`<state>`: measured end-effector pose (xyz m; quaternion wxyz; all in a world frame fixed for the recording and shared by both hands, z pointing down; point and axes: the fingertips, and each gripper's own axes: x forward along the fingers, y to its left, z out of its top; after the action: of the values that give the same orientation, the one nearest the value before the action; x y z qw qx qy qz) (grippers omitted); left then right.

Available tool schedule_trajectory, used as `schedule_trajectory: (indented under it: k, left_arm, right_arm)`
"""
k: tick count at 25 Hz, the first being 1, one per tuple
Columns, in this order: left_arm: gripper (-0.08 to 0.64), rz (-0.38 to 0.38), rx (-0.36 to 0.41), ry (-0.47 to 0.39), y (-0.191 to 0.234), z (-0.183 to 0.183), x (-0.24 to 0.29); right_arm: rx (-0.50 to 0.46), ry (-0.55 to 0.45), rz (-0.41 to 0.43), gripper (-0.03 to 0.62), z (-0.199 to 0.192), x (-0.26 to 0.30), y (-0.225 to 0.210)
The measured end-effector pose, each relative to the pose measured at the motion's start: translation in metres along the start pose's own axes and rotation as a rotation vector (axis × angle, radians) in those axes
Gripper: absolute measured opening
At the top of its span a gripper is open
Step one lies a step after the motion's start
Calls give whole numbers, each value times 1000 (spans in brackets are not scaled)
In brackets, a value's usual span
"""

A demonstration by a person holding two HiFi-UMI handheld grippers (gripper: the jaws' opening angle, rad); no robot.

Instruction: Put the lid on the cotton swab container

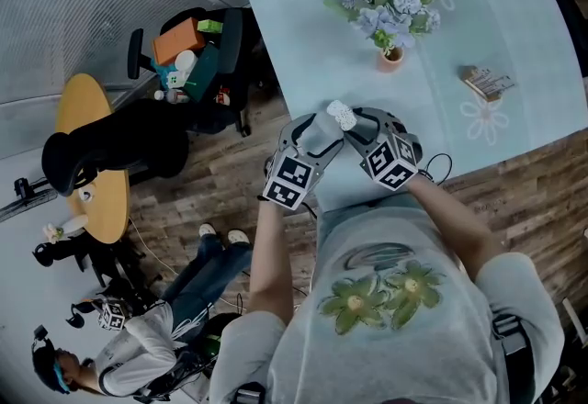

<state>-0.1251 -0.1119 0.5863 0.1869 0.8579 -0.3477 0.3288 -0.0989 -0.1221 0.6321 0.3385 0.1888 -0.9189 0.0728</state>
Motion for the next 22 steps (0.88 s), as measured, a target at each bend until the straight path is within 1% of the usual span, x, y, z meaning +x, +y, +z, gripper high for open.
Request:
schedule_trajectory:
  k: [8, 18, 22]
  left_arm:
    - [331, -3, -13, -17, 0, 8, 2]
    - [324, 3, 10, -31, -1, 19, 9]
    - [321, -1, 13, -23, -2, 23, 12]
  right_arm:
    - [-1, -2, 13, 207, -1, 0, 0]
    - [-9, -8, 26, 207, -2, 1, 0]
    - [-8, -11, 30, 207, -1, 1, 0]
